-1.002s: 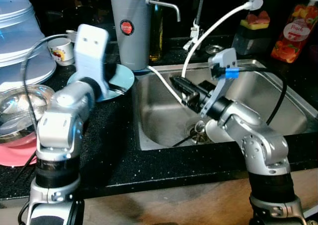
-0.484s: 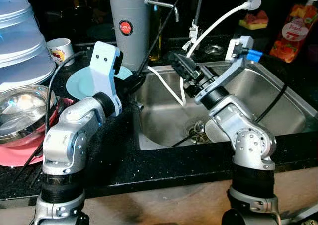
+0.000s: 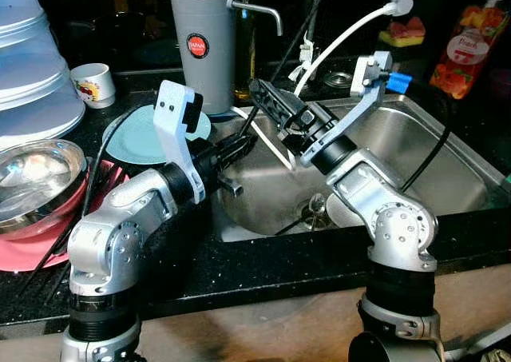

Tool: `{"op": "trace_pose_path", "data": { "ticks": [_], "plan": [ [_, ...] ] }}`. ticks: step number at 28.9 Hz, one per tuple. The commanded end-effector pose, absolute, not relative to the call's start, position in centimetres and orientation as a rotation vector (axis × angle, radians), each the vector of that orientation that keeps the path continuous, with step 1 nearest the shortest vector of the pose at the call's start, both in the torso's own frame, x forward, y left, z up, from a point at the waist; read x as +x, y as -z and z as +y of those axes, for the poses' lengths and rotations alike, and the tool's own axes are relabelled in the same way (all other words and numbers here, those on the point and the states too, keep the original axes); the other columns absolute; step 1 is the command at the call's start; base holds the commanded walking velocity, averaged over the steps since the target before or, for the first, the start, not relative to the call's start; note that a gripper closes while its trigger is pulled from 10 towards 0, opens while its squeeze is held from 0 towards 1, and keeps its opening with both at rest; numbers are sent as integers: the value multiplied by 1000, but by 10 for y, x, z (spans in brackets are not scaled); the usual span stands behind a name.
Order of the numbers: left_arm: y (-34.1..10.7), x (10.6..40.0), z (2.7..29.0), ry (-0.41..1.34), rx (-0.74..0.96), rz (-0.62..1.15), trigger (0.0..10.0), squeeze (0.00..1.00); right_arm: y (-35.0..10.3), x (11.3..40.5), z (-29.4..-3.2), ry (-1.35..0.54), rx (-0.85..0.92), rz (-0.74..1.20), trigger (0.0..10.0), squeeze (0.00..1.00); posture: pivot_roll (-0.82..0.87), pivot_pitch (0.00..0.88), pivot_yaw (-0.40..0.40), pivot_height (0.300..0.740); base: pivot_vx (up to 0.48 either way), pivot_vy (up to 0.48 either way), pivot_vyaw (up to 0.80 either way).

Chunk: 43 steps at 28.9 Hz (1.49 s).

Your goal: Kitchen organization

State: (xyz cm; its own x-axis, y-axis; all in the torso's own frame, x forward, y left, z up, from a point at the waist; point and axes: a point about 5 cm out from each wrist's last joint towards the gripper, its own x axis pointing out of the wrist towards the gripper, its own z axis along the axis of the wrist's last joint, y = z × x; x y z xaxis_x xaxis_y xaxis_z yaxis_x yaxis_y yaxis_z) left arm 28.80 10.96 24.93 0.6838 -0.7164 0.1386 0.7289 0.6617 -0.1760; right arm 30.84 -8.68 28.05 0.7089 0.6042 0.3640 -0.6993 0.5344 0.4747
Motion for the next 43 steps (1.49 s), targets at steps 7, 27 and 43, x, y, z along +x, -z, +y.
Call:
{"op": "trace_pose_path", "data": {
  "ticks": [7,27,43],
  "plan": [
    [-247,283,110,843,-208,-32,0,0,-283,311,-89,-758,670,-160,0,0,19,0,14,740,0,0,0],
    [-242,284,112,828,-177,7,0,0,-282,315,-95,-718,664,-169,0,0,29,0,8,740,0,0,0],
    [-236,298,134,622,-45,46,10000,0,-278,340,-130,-468,578,-227,0,0,39,0,11,740,0,0,0]
  ]
}}
